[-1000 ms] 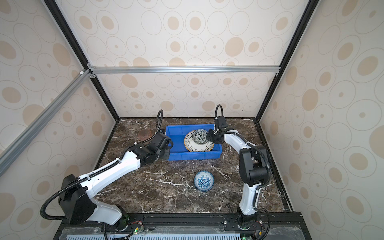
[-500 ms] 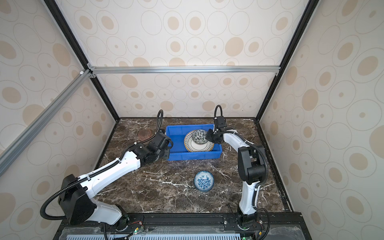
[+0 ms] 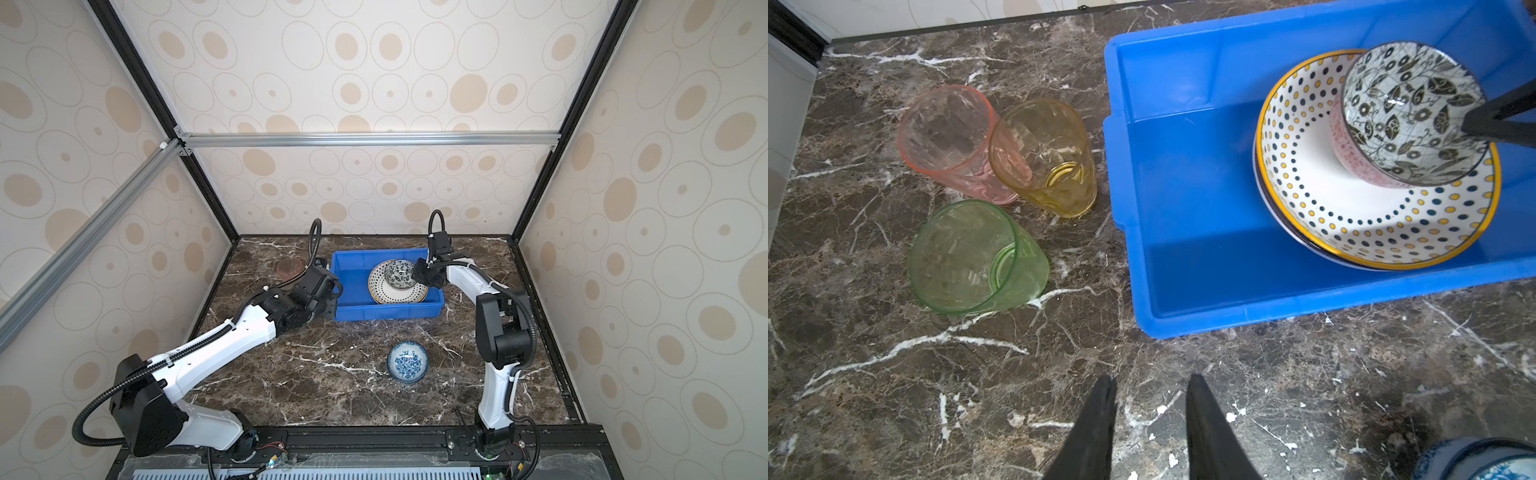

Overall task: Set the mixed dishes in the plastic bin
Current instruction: 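Set the bowl upright on the dotted plate and open the right gripper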

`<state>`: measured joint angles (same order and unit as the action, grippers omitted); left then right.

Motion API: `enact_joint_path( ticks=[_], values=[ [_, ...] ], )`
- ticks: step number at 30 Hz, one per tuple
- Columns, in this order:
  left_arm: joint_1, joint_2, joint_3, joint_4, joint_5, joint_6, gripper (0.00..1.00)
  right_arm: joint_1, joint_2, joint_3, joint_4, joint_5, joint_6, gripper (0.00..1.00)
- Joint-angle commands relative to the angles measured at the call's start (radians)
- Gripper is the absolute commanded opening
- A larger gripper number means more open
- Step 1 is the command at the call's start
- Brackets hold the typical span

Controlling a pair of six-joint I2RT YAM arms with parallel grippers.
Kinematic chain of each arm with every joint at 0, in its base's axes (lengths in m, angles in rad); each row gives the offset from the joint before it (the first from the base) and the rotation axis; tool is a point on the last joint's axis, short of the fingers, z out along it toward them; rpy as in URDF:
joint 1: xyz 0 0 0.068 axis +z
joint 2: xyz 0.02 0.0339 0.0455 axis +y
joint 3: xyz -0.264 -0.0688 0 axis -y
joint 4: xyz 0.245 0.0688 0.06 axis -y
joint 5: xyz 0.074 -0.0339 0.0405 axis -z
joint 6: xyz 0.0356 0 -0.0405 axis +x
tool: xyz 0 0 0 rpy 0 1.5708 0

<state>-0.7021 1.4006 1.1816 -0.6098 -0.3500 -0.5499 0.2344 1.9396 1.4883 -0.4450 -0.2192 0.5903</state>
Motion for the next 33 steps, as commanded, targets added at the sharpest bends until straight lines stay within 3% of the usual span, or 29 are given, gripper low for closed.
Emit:
enact_joint_path(
  ticks=[1, 12, 19, 33],
  values=[
    [0.005, -0.035, -0.006, -0.021, -0.018, -0.027, 0.3, -0.003, -0.028, 0.032, -0.007, 0.0, 0.015, 0.11],
    [0.005, -0.053, -0.028, -0.027, 0.006, -0.038, 0.31, -0.003, -0.062, 0.035, -0.018, 0.003, 0.015, 0.19],
    [0.003, -0.044, -0.028, -0.027, 0.05, -0.031, 0.31, -0.001, -0.125, 0.006, -0.024, 0.001, 0.003, 0.4],
    [0.001, -0.086, -0.072, -0.006, 0.141, -0.05, 0.32, -0.001, -0.305, -0.091, -0.08, -0.045, -0.052, 0.47]
  ],
)
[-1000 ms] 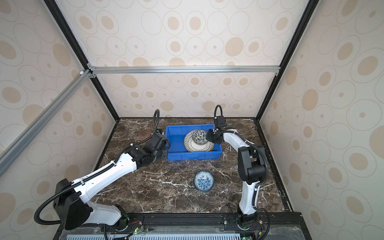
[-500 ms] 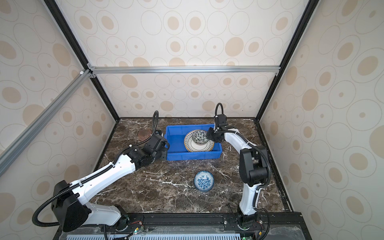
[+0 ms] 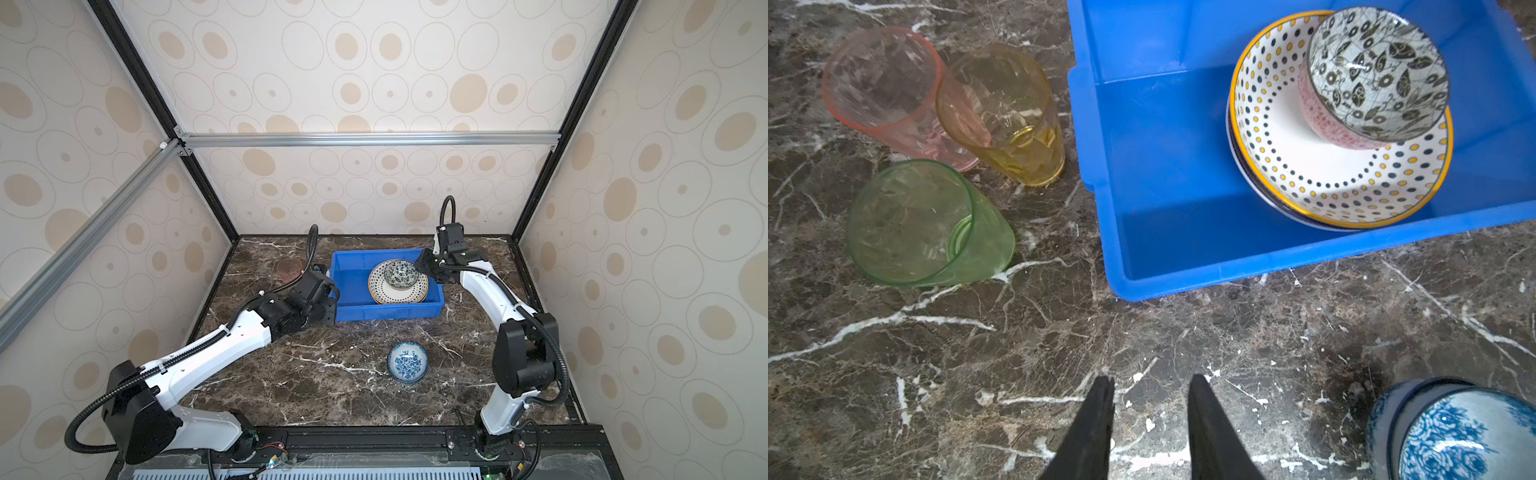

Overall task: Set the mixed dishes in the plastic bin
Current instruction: 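Set the bowl upright on the dotted plate and open the right gripper, then withdraw the right gripper toward the blue-floral bowls while the left gripper follows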

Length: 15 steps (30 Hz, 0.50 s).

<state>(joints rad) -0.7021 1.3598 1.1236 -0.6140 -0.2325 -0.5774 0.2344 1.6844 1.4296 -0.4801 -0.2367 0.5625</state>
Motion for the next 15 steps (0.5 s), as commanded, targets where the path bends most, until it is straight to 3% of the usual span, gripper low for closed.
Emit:
enact_joint_path(
  ticks=[1, 6, 15],
  values=[
    [0.001, -0.053, -0.024, 0.004, 0.034, -0.025, 0.32, -0.001, -0.065, -0.044, -0.048, -0.027, -0.027, 0.47],
    [-0.002, -0.076, -0.073, 0.047, 0.111, -0.03, 0.32, 0.0, -0.171, -0.114, -0.075, -0.018, -0.053, 0.49],
    [-0.025, -0.067, -0.091, 0.062, 0.119, -0.044, 0.32, 0.011, -0.302, -0.227, -0.124, -0.044, -0.055, 0.5]
  ],
)
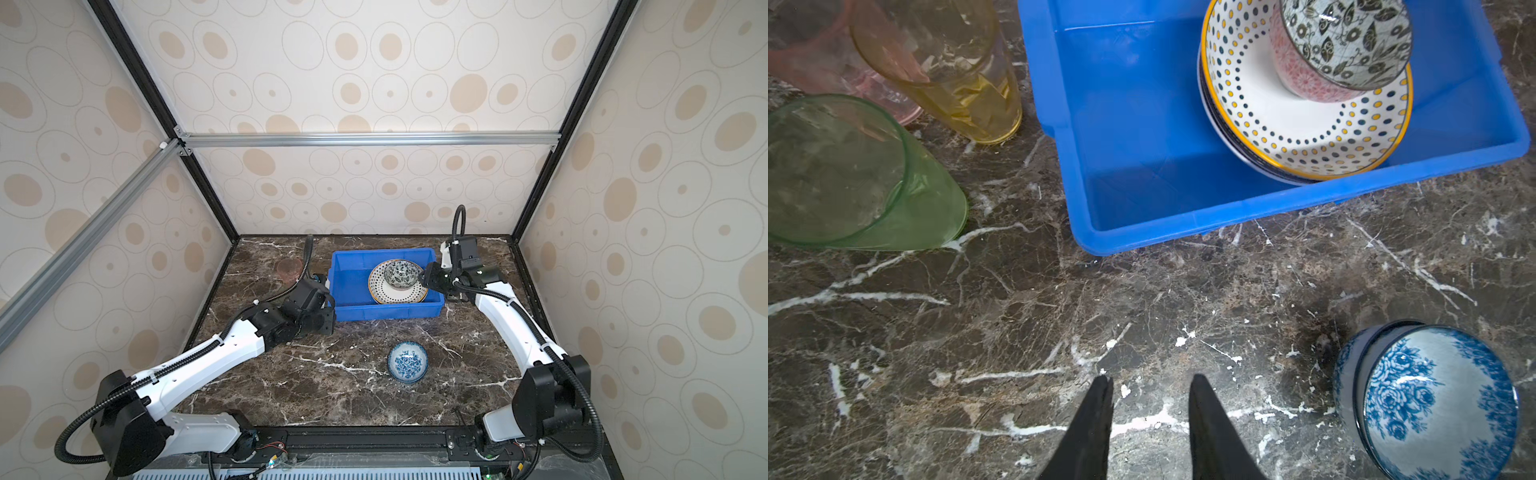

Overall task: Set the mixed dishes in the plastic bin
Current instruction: 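Withdraw the right gripper toward the blue-floral bowls while the left gripper follows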

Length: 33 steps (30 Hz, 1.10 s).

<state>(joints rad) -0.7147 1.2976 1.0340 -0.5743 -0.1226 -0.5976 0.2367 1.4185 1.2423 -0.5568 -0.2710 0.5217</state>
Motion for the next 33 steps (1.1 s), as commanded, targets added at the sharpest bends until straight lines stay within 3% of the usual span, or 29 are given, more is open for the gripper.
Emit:
enact_joint_path(
  ticks=[1, 15, 33],
  values=[
    [-0.014, -0.006, -0.004, 0.026, 0.012, -0.025, 0.32, 0.012, -0.05, -0.056, -0.05, -0.007, -0.013, 0.5],
    [-0.063, 0.037, 0.008, 0.055, 0.035, -0.033, 0.33, 0.038, -0.174, -0.137, -0.161, 0.031, -0.075, 0.51],
    [-0.15, 0.164, 0.044, 0.164, 0.117, -0.016, 0.33, 0.078, -0.196, -0.17, -0.267, 0.037, -0.12, 0.48]
  ],
)
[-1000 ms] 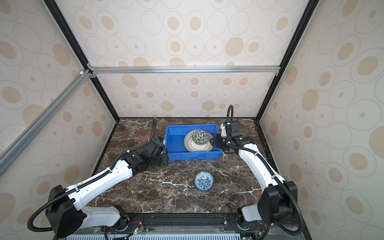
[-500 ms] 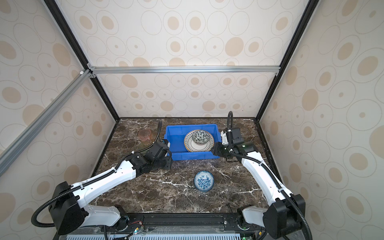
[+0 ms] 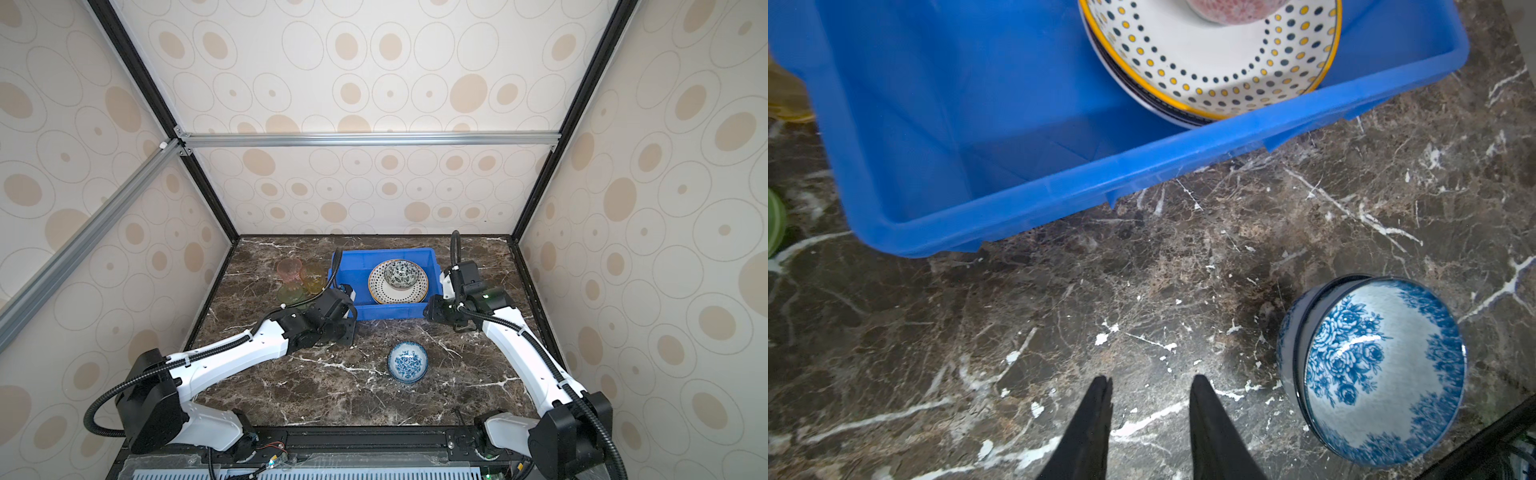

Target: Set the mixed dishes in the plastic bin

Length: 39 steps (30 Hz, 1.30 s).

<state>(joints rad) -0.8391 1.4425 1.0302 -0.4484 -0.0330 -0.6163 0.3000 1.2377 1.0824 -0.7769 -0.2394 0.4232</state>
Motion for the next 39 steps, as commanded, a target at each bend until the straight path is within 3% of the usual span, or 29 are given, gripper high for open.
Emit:
enact_joint_path(
  ticks=[1, 39],
  values=[
    [-0.034, 0.028, 0.051, 0.044, 0.032, 0.007, 0.33, 0.017, -0.015, -0.011, -0.052, 0.006, -0.026, 0.48],
    [-0.207, 0.301, 0.224, 0.033, 0.09, 0.089, 0.33, 0.022, -0.041, -0.01, -0.095, 0.056, -0.047, 0.47]
  ],
)
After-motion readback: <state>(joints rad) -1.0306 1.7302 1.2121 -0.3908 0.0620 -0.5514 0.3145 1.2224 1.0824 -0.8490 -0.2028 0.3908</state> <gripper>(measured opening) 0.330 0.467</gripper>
